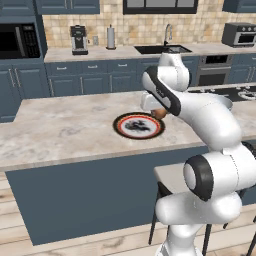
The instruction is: Take the fruits from the plate on the dining counter and place two fruits in each bowl.
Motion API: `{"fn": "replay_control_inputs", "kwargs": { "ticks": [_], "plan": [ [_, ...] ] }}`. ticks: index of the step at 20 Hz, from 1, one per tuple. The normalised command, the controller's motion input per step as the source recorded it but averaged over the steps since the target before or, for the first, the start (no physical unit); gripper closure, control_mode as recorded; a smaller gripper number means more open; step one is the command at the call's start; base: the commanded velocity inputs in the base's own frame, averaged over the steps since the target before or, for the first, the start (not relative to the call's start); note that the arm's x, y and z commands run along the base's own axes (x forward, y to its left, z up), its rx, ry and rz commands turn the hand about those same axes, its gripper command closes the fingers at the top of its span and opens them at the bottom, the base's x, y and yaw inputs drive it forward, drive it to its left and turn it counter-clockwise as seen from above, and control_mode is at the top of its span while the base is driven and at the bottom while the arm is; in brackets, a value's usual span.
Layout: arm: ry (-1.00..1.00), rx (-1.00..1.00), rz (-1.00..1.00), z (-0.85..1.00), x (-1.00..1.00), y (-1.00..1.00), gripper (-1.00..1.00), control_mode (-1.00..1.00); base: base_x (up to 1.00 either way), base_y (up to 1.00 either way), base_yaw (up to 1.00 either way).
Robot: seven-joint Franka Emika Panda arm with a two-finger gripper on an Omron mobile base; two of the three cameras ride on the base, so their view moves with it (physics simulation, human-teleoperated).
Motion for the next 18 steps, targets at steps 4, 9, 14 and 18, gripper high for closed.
{"fn": "replay_control_inputs", "kwargs": {
  "ticks": [4,9,14,18],
  "plan": [
    [-0.02,-0.01,0.00,0.01,-0.13,0.09,1.00,-1.00,0.00,0.00,0.00],
    [0.00,0.00,0.00,0.00,-0.13,-0.04,1.00,1.00,-0.34,-0.20,-0.01],
    [0.00,0.00,0.00,0.00,0.00,0.00,1.00,1.00,-0.79,-0.97,-0.04],
    [0.00,0.00,0.00,0.00,0.00,0.00,1.00,1.00,-0.05,-1.00,-0.02]
  ]
}}
